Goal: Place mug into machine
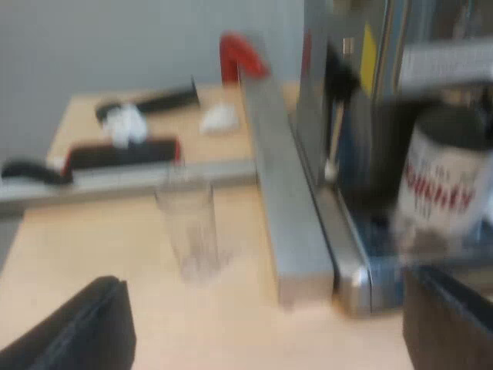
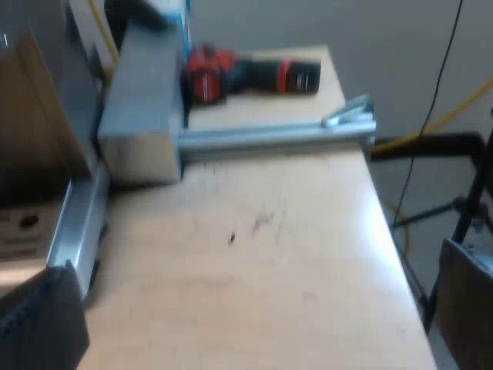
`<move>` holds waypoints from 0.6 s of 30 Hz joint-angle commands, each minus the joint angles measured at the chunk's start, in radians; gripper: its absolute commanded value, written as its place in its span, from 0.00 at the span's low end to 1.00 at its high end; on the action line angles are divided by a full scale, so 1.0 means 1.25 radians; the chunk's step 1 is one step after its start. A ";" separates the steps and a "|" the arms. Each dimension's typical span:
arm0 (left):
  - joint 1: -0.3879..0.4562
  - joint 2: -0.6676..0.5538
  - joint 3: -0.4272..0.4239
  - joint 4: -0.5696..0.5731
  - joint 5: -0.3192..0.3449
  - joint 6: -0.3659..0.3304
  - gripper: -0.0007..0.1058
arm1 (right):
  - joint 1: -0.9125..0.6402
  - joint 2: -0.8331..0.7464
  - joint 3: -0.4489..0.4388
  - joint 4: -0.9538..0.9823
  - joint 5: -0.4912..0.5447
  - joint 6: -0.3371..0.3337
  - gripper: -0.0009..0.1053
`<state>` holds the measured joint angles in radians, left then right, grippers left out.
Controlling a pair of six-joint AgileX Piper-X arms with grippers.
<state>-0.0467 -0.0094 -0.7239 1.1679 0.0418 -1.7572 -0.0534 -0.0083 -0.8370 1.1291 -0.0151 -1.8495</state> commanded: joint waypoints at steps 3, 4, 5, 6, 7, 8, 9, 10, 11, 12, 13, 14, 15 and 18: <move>0.000 -0.112 0.002 0.027 0.005 0.009 0.69 | 0.000 -0.037 0.020 -0.006 -0.047 -0.005 0.88; 0.000 -0.112 0.008 0.017 0.005 0.009 0.69 | 0.000 -0.037 0.027 -0.012 -0.047 -0.002 0.88; 0.000 -0.112 0.008 0.017 0.005 0.009 0.69 | 0.000 -0.037 0.032 -0.017 -0.045 0.001 0.88; 0.000 -0.112 0.009 0.015 0.005 0.009 0.69 | 0.000 -0.036 0.040 -0.024 -0.043 0.004 0.88; 0.000 -0.112 0.014 0.008 0.005 0.009 0.69 | 0.000 -0.036 0.043 -0.026 -0.043 0.005 0.88; 0.000 -0.112 0.036 -0.031 0.005 0.009 0.69 | 0.000 -0.036 0.043 -0.026 -0.043 0.005 0.88; 0.000 -0.112 0.038 -0.034 0.005 0.009 0.69 | 0.000 -0.035 0.048 -0.031 -0.042 0.005 0.88; 0.000 -0.112 0.051 -0.052 0.005 0.009 0.69 | 0.000 -0.035 0.056 -0.038 -0.039 0.005 0.88; 0.000 -0.112 0.059 -0.059 0.005 0.009 0.69 | 0.000 -0.035 0.056 -0.038 -0.039 0.005 0.88; 0.000 -0.112 0.068 -0.074 0.005 0.009 0.69 | 0.000 -0.035 0.117 -0.063 -0.040 0.005 0.88; 0.000 -0.110 0.101 -0.107 0.005 0.009 0.69 | 0.000 -0.035 0.136 -0.063 -0.040 0.005 0.88; 0.000 -0.110 0.108 -0.112 0.005 0.009 0.69 | 0.000 -0.035 0.146 -0.063 -0.040 0.005 0.88; 0.000 -0.110 0.117 -0.116 0.008 0.009 0.69 | 0.000 -0.035 0.154 -0.063 -0.040 0.005 0.88; 0.000 -0.110 0.143 -0.119 0.009 0.009 0.69 | 0.000 -0.035 0.182 -0.063 -0.040 0.005 0.88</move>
<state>-0.0467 -0.0118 -0.5520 1.0421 0.0488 -1.7442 -0.0535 -0.0058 -0.6094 1.0579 -0.0589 -1.8400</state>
